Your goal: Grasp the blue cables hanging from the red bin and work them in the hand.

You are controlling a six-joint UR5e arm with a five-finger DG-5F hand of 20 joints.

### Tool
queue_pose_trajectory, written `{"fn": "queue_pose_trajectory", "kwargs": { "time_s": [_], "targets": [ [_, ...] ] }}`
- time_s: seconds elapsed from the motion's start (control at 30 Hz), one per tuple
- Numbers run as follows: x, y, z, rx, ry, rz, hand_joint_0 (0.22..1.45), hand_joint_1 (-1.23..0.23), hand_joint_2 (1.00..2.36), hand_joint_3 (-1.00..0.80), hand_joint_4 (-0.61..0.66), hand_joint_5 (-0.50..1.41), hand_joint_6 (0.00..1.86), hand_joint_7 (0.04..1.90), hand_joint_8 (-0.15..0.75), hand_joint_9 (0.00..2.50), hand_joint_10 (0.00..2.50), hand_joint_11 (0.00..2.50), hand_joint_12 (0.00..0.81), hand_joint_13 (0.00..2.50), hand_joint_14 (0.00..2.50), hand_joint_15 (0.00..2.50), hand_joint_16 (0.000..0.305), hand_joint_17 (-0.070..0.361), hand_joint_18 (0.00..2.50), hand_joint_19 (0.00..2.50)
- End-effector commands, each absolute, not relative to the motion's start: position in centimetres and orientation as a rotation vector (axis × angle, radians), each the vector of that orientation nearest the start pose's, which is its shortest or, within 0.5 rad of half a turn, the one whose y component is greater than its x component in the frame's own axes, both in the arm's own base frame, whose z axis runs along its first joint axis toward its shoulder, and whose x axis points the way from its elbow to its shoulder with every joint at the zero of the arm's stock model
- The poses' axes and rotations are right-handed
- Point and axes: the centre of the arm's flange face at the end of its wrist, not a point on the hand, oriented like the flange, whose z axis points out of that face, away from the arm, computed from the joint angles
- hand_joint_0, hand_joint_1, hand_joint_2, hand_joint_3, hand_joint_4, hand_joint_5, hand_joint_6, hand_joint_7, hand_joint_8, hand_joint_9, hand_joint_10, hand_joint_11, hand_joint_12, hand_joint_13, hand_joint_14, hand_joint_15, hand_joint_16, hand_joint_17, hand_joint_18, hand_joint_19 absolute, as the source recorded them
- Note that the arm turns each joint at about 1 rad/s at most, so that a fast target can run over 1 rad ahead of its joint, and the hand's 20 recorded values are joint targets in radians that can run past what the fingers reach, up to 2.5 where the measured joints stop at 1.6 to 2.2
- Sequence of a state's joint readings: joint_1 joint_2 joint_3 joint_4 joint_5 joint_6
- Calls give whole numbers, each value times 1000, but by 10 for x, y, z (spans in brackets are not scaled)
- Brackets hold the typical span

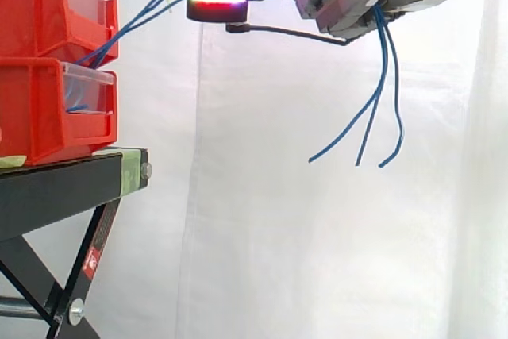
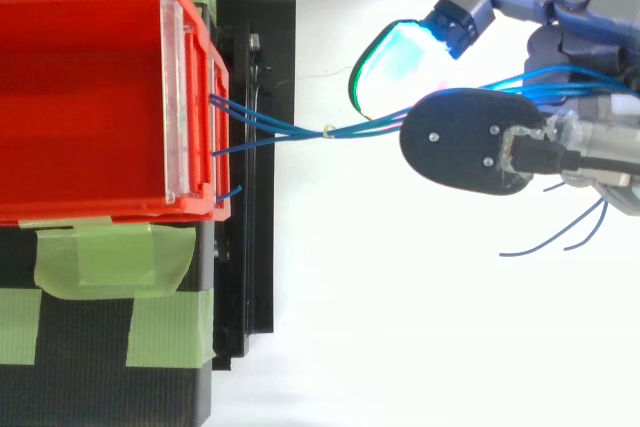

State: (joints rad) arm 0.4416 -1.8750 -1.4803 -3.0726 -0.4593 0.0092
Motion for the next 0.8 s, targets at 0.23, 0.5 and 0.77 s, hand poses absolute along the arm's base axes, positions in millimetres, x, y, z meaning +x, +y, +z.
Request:
{"fn": "queue_pose_trajectory", "kwargs": {
  "time_s": [0.23,0.5,0.77],
  "targets": [
    [583,31,379,1457,813,591,1014,-625,1026,-73,313,318,2,1307,476,594,2500,2500,469,939,2500,1349,50,113,1532,1325],
    [582,32,380,1458,808,591,997,-618,1023,-251,318,307,3,1297,479,573,2500,2500,472,930,2500,1352,50,113,1543,1362],
    [582,33,380,1458,806,591,968,-617,1017,-589,321,303,5,1288,478,573,2500,2500,469,931,2500,1364,51,114,1562,1404]
  ]
}}
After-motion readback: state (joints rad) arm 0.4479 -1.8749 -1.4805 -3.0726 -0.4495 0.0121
